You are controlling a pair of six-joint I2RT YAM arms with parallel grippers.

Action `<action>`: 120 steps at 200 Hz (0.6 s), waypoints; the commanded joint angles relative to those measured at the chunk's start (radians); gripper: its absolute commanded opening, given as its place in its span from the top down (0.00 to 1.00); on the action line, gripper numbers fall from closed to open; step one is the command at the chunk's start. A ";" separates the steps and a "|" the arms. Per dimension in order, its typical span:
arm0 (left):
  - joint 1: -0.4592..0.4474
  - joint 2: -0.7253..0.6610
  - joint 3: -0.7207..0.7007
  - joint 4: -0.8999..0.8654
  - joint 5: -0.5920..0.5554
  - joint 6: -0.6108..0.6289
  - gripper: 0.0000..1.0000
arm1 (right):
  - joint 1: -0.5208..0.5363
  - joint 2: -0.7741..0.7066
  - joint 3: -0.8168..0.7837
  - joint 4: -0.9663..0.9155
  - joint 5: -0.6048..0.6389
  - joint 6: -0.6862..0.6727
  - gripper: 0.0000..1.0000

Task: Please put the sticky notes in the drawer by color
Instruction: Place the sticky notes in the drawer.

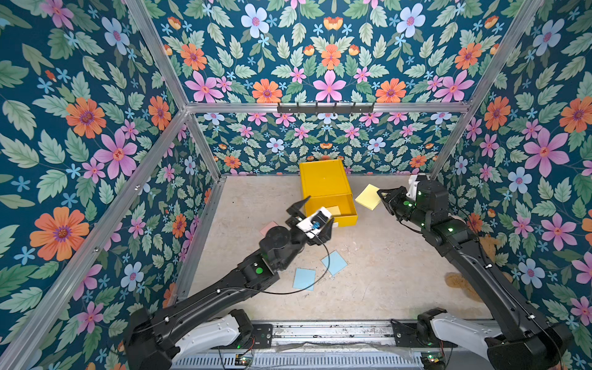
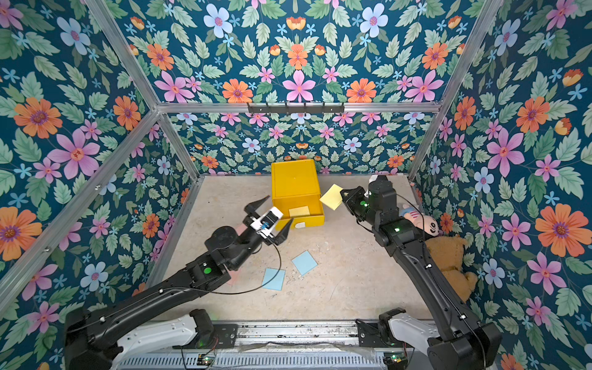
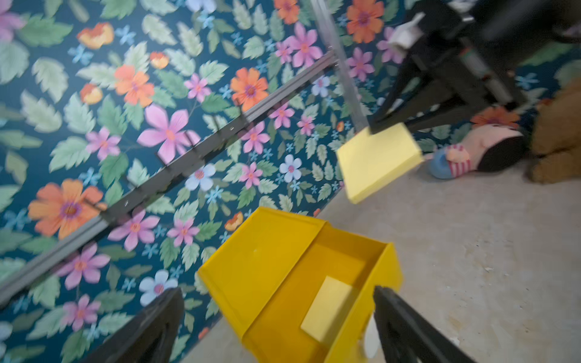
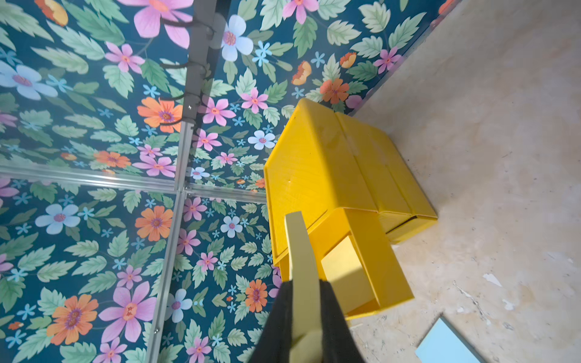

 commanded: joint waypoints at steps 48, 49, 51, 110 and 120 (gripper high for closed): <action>0.330 -0.021 0.088 -0.324 0.030 -0.905 0.01 | 0.216 0.196 0.115 0.012 0.177 -0.253 1.00; 0.331 -0.019 0.089 -0.328 0.031 -0.916 0.01 | 0.218 0.199 0.117 0.012 0.180 -0.256 1.00; 0.333 -0.016 0.093 -0.336 0.033 -0.936 0.00 | 0.226 0.204 0.119 0.012 0.186 -0.264 1.00; 0.359 0.073 0.119 -0.401 0.123 -1.163 0.00 | 0.275 0.361 0.206 0.057 0.236 -0.355 1.00; 0.359 0.079 0.118 -0.401 0.128 -1.165 0.00 | 0.275 0.374 0.205 0.068 0.232 -0.364 1.00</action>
